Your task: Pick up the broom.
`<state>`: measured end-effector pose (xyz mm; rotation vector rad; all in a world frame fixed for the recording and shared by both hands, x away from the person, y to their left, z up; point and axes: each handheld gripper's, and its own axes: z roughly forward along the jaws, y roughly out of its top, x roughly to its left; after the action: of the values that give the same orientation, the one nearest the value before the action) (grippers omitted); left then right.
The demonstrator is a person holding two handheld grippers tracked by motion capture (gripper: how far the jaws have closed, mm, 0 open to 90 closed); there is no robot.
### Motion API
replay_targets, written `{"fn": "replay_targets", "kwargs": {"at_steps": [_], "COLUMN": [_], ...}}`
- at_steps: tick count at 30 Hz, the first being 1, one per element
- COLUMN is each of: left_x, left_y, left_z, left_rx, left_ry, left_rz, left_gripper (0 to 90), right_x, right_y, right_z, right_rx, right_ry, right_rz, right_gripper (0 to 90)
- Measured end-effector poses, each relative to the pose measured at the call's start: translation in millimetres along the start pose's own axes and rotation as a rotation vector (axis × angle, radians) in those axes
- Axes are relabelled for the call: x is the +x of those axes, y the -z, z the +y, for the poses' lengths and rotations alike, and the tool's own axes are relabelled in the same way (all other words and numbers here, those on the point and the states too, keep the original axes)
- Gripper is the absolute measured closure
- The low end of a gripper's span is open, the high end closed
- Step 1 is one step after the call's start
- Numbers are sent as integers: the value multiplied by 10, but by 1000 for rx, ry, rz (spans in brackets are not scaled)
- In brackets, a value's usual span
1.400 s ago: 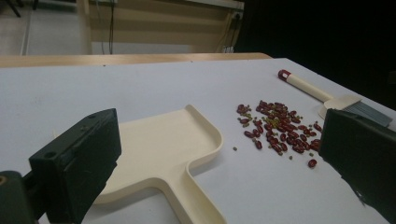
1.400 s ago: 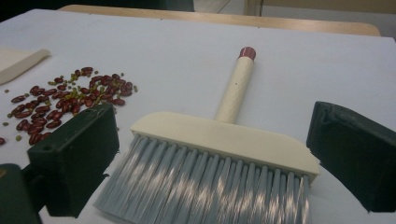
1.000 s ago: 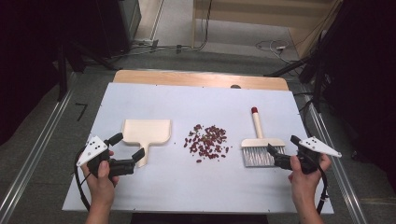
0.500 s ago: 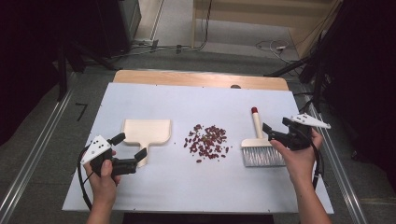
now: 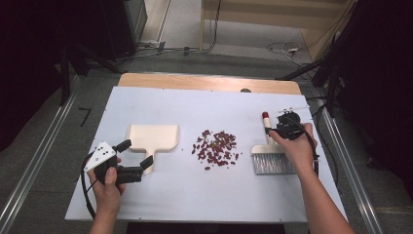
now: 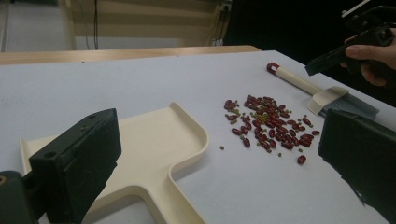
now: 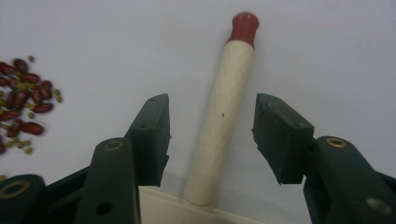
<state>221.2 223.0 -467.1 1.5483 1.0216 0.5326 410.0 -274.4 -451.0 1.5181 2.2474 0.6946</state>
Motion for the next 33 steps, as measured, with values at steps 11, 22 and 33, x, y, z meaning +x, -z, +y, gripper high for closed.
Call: {"fn": "replay_targets", "kwargs": {"at_steps": [11,22,33], "left_x": [-6,-39,-77], "left_y": [-9,-40,-71], "left_z": [2,-3,4], "left_rx": [3,17,18], "left_ry": [-5,-16,-26], "left_rz": [-4,-9,-20], "left_gripper": [0,0,0], "right_x": [5,64,14], "right_y": [-198,-304,-276], "right_z": [48,56,-40], "right_rx": [171,232,149], "right_ry": [-106,-150,-175], "right_rz": [14,-75,-44], "right_gripper": [550,654,698]}}
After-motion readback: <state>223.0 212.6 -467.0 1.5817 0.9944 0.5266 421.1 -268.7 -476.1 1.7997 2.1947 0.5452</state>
